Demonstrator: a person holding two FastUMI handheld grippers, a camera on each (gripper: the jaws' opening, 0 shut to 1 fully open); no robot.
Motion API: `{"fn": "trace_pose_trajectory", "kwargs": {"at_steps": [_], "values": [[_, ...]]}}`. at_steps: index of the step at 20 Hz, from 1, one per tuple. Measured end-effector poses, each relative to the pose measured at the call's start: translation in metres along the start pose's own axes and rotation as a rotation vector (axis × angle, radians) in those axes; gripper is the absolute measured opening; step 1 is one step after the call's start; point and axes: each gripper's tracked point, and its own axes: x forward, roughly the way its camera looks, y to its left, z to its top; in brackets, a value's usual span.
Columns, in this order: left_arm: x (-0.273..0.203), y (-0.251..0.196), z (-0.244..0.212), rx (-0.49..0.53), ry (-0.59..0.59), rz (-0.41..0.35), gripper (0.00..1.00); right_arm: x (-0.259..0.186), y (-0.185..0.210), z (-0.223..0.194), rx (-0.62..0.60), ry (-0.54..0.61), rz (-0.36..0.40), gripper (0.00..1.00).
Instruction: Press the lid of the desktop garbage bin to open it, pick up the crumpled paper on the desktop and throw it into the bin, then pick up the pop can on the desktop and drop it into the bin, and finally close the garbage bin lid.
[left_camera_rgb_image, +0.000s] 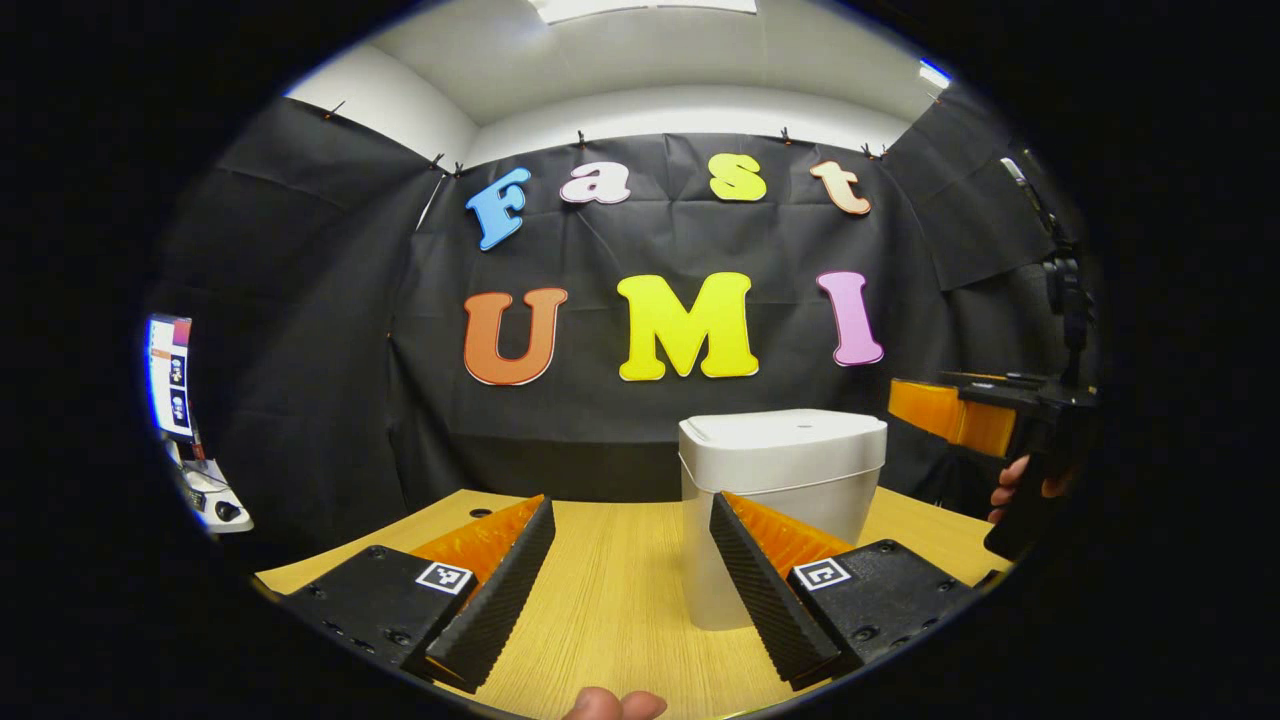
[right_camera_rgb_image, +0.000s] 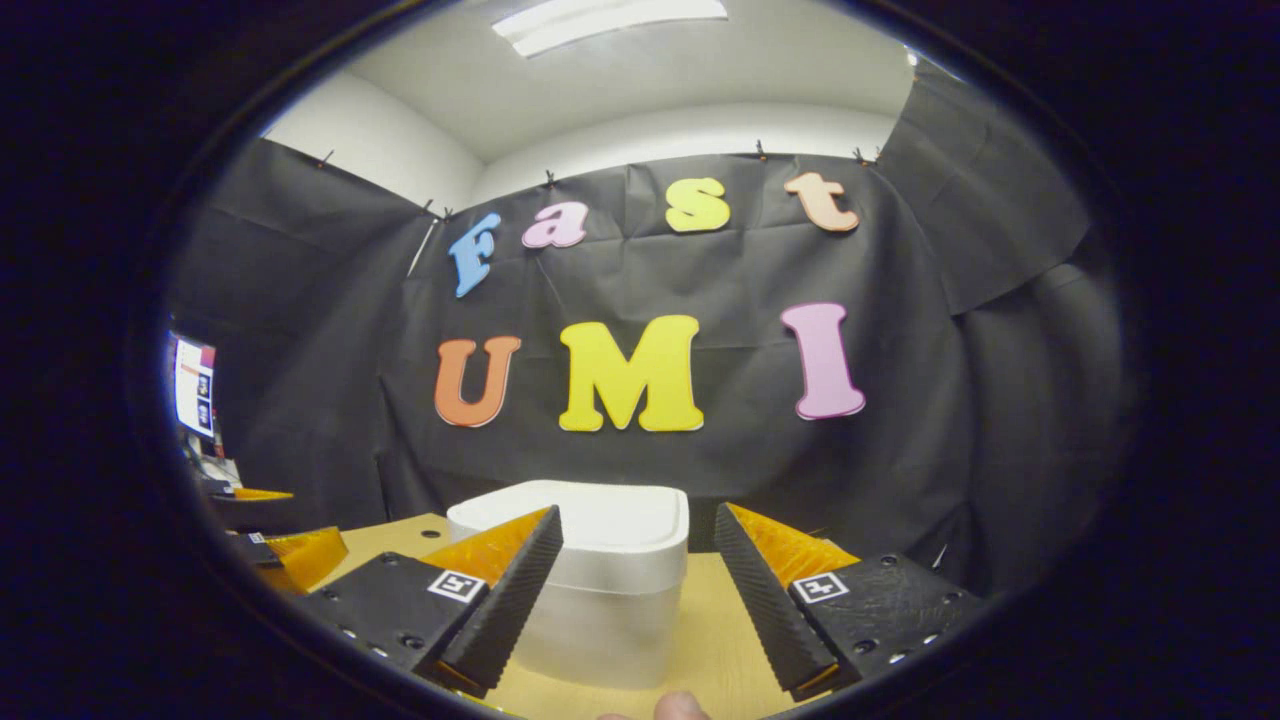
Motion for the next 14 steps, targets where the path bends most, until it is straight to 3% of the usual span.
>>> {"fn": "trace_pose_trajectory", "kwargs": {"at_steps": [3,14], "values": [[-0.002,-0.002,0.002,0.003,-0.012,0.003,1.00,-0.022,-0.016,-0.014,-0.088,-0.022,-0.065,0.95],[-0.026,0.018,-0.031,0.015,-0.022,0.040,1.00,-0.076,-0.007,-0.064,-0.070,-0.042,-0.148,0.95]]}}
